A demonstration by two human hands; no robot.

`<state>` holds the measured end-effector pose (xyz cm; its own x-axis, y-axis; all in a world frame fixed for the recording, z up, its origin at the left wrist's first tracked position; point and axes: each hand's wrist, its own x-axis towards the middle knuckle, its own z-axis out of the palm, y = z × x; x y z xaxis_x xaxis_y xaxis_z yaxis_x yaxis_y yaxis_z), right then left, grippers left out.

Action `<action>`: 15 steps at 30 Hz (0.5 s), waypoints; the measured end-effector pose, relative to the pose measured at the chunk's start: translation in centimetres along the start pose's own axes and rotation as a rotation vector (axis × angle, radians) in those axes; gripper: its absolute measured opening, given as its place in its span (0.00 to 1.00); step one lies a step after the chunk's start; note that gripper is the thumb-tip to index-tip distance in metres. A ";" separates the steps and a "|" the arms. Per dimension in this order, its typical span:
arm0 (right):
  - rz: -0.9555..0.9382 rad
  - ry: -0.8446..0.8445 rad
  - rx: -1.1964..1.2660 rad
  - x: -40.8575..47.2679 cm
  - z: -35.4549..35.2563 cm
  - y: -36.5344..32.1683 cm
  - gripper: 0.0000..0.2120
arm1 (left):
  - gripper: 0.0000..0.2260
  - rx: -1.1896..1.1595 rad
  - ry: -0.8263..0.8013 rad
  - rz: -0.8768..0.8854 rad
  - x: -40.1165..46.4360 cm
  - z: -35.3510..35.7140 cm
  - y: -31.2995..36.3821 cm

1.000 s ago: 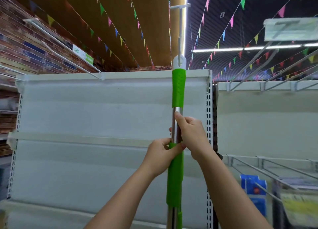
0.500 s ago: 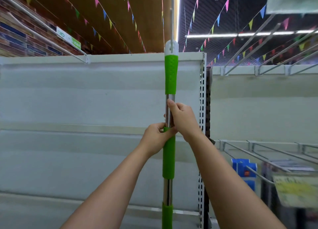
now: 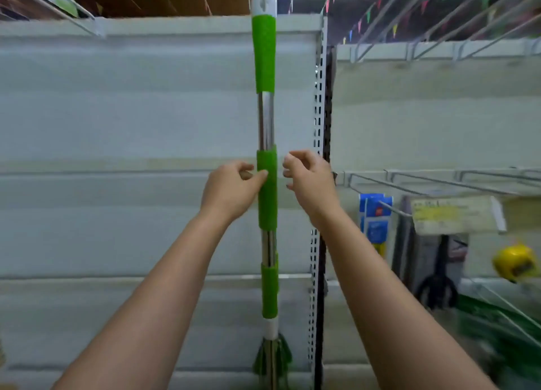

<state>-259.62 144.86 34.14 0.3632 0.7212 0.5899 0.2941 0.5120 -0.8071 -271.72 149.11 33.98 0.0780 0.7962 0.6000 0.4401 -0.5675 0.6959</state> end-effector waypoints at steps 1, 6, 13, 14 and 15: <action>0.005 0.018 0.011 -1.4 -0.9 0.5 0.03 | 0.16 -0.042 -0.008 -0.021 -0.9 0.3 -0.6; 0.062 0.051 0.004 -10.6 -6.5 3.4 0.05 | 0.09 -0.191 -0.236 -0.163 -9.5 4.5 -2.7; 0.278 0.085 0.003 -22.1 -16.8 5.8 0.08 | 0.03 -0.260 -0.564 -0.250 -21.1 11.0 1.7; 0.298 0.092 -0.004 -23.6 -18.8 5.8 0.09 | 0.05 -0.284 -0.602 -0.250 -22.7 12.1 3.0; 0.316 0.103 -0.010 -25.0 -20.8 5.7 0.09 | 0.06 -0.314 -0.628 -0.257 -24.3 13.2 4.5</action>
<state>-248.63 120.06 15.36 0.5249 0.7927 0.3101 0.1612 0.2652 -0.9506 -259.82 129.96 17.31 0.5447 0.8284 0.1306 0.2441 -0.3056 0.9203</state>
